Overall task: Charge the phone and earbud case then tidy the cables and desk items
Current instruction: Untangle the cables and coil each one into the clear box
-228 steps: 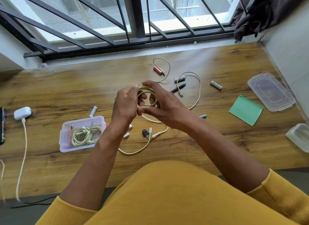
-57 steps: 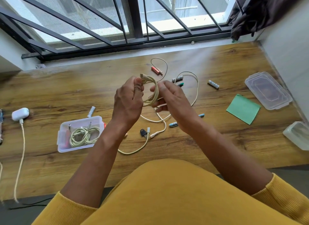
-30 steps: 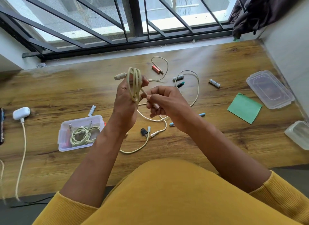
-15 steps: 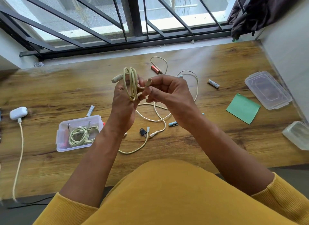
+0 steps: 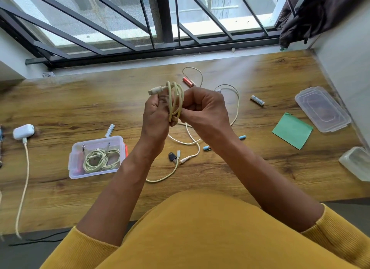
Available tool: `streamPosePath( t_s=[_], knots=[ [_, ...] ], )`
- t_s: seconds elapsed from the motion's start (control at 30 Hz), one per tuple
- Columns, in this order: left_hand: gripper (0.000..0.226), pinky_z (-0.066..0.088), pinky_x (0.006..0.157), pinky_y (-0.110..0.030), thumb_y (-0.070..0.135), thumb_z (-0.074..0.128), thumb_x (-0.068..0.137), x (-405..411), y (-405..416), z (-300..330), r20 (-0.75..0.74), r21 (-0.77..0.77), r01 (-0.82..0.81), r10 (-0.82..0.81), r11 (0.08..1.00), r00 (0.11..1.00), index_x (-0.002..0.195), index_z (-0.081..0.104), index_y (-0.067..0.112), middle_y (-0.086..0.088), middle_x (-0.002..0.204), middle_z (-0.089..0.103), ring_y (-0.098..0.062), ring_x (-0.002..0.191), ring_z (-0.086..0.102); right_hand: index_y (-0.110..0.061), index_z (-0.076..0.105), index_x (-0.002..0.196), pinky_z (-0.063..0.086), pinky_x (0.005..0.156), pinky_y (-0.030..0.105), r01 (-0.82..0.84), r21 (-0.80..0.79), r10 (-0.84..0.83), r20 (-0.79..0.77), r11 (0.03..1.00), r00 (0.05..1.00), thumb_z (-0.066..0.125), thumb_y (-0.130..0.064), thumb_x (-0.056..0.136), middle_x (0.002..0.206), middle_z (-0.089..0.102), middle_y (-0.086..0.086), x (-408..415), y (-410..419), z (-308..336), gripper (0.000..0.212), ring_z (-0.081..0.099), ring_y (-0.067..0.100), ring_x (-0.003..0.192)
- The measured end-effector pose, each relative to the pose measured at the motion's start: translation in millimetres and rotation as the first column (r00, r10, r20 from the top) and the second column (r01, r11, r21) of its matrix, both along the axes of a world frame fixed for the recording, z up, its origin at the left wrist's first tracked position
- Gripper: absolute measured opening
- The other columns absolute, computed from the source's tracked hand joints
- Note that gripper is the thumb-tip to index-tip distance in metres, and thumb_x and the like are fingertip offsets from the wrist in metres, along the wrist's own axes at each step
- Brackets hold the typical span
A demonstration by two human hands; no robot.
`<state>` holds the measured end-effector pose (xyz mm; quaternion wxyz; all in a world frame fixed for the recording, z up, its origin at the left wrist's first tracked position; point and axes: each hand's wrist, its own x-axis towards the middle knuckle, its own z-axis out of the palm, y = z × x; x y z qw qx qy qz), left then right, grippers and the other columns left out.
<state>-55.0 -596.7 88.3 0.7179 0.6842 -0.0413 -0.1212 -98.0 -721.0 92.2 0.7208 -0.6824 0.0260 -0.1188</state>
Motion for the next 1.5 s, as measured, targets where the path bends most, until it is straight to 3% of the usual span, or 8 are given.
streamPosePath(
  t_s=[0.17, 0.3, 0.43, 0.67, 0.8, 1.07, 1.3, 1.5],
  knots=[
    [0.036, 0.037, 0.047, -0.025, 0.019, 0.050, 0.104, 1.4, 1.1, -8.3, 0.043, 0.133, 0.020, -0.026, 0.991, 0.999, 0.082, 0.074, 0.035, 0.013, 0.059, 0.060, -0.003, 0.051, 0.048, 0.009, 0.076, 0.097, 0.064, 0.073, 0.045, -0.051, 0.042, 0.052, -0.036, 0.998, 0.998, 0.066, 0.018, 0.088, 0.084, 0.076, 0.023, -3.8, -4.2, -2.7, 0.017, 0.073, 0.025, 0.076],
    [0.034, 0.055, 0.065, -0.034, 0.034, 0.041, 0.115, 6.8, 3.4, -14.6, 0.158, 0.352, -0.126, 0.074, 0.928, 0.985, 0.099, 0.067, 0.018, 0.007, 0.078, 0.068, -0.007, 0.071, 0.065, 0.017, 0.066, 0.112, 0.061, 0.087, 0.048, -0.100, 0.252, 0.135, -0.127, 0.963, 0.983, 0.049, 0.013, 0.094, 0.107, 0.069, 0.040, -9.5, -8.2, -3.7, 0.025, 0.071, 0.036, 0.092],
    [0.036, 0.041, 0.057, -0.024, 0.036, 0.037, 0.116, 7.5, 4.4, -11.7, 0.356, 0.571, -0.287, 0.083, 0.769, 0.931, 0.094, 0.059, 0.016, 0.012, 0.073, 0.057, 0.000, 0.064, 0.058, 0.004, 0.053, 0.133, 0.061, 0.087, 0.045, -0.080, 0.401, 0.175, -0.207, 0.913, 0.963, 0.059, -0.012, 0.097, 0.110, 0.075, 0.027, -13.0, -4.3, -3.9, 0.039, 0.073, 0.033, 0.098],
    [0.041, 0.029, 0.069, -0.033, 0.033, 0.035, 0.116, 8.1, 9.8, -9.4, 0.491, 0.648, -0.447, 0.110, 0.617, 0.864, 0.100, 0.062, 0.008, 0.005, 0.083, 0.061, -0.023, 0.074, 0.054, -0.016, 0.060, 0.122, 0.064, 0.084, 0.047, 0.061, -0.110, -0.074, -0.117, 0.992, 0.990, 0.078, -0.018, 0.092, 0.115, 0.071, 0.007, -17.8, 0.9, -6.3, 0.035, 0.073, 0.019, 0.097],
    [0.039, 0.027, 0.068, -0.032, 0.032, 0.037, 0.116, 6.9, 9.1, -7.1, 0.517, 0.622, -0.450, 0.095, 0.640, 0.850, 0.101, 0.063, 0.008, 0.005, 0.084, 0.062, -0.019, 0.074, 0.055, -0.019, 0.069, 0.120, 0.064, 0.074, 0.041, 0.042, -0.349, -0.064, -0.053, 0.936, 0.997, 0.077, -0.015, 0.094, 0.124, 0.066, -0.002, -18.2, 2.6, -6.6, 0.028, 0.071, 0.011, 0.099],
    [0.042, 0.056, 0.068, -0.057, 0.039, 0.042, 0.114, 9.9, 14.0, -8.9, 0.342, 0.465, -0.242, 0.079, 0.852, 0.936, 0.097, 0.064, 0.008, 0.007, 0.075, 0.061, -0.021, 0.071, 0.060, -0.026, 0.076, 0.111, 0.063, 0.082, 0.035, -0.012, -0.459, -0.031, -0.085, 0.888, 0.996, 0.080, -0.019, 0.093, 0.119, 0.064, -0.005, -8.2, -9.1, -9.5, 0.019, 0.068, 0.004, 0.098],
    [0.040, 0.058, 0.059, -0.058, 0.039, 0.043, 0.115, 11.2, 18.1, -15.0, 0.309, 0.475, -0.182, 0.031, 0.861, 0.951, 0.096, 0.066, 0.013, 0.003, 0.071, 0.064, -0.023, 0.061, 0.065, -0.034, 0.076, 0.089, 0.058, 0.078, 0.024, -0.088, -0.366, 0.054, -0.103, 0.926, 0.993, 0.081, -0.012, 0.090, 0.113, 0.056, -0.006, -5.5, -11.1, -8.6, 0.023, 0.062, 0.005, 0.101],
    [0.040, 0.057, 0.057, -0.056, 0.039, 0.044, 0.114, 10.9, 17.8, -18.5, 0.331, 0.451, -0.186, 0.030, 0.873, 0.943, 0.097, 0.066, 0.011, 0.003, 0.072, 0.062, -0.020, 0.061, 0.060, -0.013, 0.060, 0.097, 0.064, 0.075, 0.050, 0.001, -0.187, -0.034, -0.171, 0.982, 0.985, 0.079, -0.004, 0.089, 0.103, 0.069, 0.011, -7.2, -12.8, -19.8, 0.023, 0.074, 0.024, 0.085]
  ],
)
